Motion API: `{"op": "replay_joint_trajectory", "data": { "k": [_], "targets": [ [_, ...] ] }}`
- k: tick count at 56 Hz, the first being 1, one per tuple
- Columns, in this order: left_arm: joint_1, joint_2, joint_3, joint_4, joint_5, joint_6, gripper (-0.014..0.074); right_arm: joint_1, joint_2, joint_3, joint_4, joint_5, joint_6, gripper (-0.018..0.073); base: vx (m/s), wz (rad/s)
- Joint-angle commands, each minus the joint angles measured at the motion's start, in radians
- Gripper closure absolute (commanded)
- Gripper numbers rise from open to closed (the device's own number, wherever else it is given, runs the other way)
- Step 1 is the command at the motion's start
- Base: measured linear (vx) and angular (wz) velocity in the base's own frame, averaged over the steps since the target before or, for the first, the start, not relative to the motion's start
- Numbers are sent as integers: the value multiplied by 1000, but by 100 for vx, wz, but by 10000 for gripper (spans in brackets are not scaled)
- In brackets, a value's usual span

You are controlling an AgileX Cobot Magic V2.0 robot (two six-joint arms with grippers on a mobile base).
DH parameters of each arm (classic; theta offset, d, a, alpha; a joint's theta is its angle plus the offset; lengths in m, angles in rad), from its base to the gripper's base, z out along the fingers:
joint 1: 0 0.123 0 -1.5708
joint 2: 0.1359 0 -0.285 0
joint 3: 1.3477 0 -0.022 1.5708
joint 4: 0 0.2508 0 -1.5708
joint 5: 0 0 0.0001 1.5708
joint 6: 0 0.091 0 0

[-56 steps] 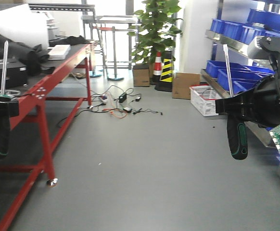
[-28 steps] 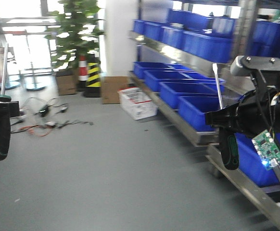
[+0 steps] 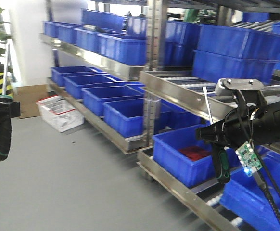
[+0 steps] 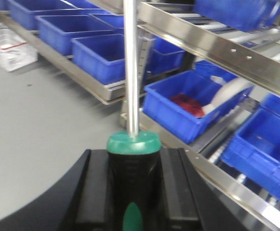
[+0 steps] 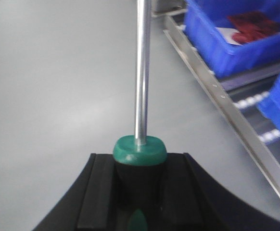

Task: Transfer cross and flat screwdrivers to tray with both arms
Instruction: 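Hold both screwdrivers while driving to the conveyor shelf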

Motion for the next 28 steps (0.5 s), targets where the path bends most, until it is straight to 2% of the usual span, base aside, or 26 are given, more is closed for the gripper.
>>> {"op": "replay_joint_trajectory", "data": {
  "k": [1,6,19,28],
  "targets": [
    [-5,-26,-26,-15,-91,-2,603,-2,-27,-32,6,-94,-7,568,26,-53],
    [-5,-26,-26,-15,-92,-2,603,-2,-20,-32,-9,-175,-16,568,25,-53],
    [-5,-26,-26,-15,-92,-2,603,-2,-21,-32,-16,-179,-15,568,23,-56],
    [-5,-26,-26,-15,-92,-2,603,-2,-21,-32,40,-195,-12,568,21,-65]
  ]
}}
